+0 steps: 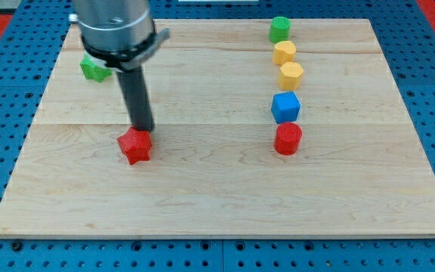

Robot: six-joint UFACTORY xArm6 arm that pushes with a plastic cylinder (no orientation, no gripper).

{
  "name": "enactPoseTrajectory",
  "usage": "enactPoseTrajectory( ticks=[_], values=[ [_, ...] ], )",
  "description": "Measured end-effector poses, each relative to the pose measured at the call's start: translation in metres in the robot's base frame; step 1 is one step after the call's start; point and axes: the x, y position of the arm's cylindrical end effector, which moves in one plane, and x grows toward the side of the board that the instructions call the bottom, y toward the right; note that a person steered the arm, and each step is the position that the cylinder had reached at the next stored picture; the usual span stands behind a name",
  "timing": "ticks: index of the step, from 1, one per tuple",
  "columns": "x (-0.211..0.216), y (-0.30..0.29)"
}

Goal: Place the red star to the bottom of the red circle

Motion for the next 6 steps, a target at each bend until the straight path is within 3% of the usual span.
enactPoseTrajectory(
  ticks=[2, 3, 4, 5, 6],
  values=[
    [0.005, -0.063],
    [0.04, -0.027],
    [0.053, 0.062],
    [0.056, 0.118],
    [0.046, 0.134]
  ],
)
